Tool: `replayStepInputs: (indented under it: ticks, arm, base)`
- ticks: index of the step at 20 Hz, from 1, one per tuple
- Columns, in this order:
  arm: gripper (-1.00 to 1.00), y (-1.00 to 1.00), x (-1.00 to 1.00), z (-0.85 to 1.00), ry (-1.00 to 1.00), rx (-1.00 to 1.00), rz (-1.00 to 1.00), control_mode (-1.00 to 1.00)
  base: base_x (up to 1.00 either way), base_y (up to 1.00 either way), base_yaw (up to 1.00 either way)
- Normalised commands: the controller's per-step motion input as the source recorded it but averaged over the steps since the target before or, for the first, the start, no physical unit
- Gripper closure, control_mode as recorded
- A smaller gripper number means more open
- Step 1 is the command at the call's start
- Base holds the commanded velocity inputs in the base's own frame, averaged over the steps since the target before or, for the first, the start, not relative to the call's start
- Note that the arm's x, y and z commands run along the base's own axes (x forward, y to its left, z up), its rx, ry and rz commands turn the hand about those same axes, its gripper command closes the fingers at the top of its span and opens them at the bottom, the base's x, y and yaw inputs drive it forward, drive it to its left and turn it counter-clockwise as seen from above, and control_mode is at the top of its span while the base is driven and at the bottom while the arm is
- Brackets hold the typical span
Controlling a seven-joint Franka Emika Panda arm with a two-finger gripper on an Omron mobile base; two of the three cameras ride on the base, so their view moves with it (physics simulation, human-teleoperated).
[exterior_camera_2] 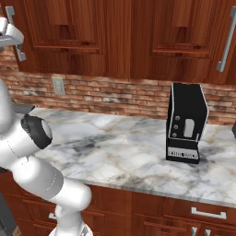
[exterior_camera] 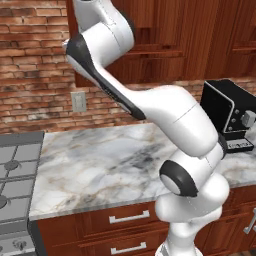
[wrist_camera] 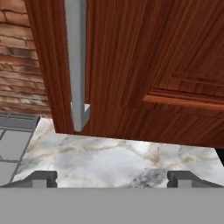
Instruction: Move the shaker and syrup bottle from the cabinet to the dining counter.
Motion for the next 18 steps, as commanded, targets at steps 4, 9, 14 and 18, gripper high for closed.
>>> replayStepInputs:
  ticks: [4, 9, 14, 18]
  arm:
    - [-1.00, 0.05, 0.17, -0.01, -0.31, -0.11, 0.01, -1.00]
    - [-1.00, 0.04, 0.21, -0.01, -0.30, -0.03, 0.01, -1.00]
    - [-1.00, 0.00, 0.26, -0.08, -0.19, 0.00, 0.00, -1.00]
    - [-1.00, -0.01, 0.34, -0.09, -0.11, 0.00, 0.00, -1.00]
  base:
    - [0.00, 0.00, 0.00]
    - [0.00, 0.00, 0.00]
    - [0.00, 0.00, 0.00]
    - [0.00, 0.00, 0.00]
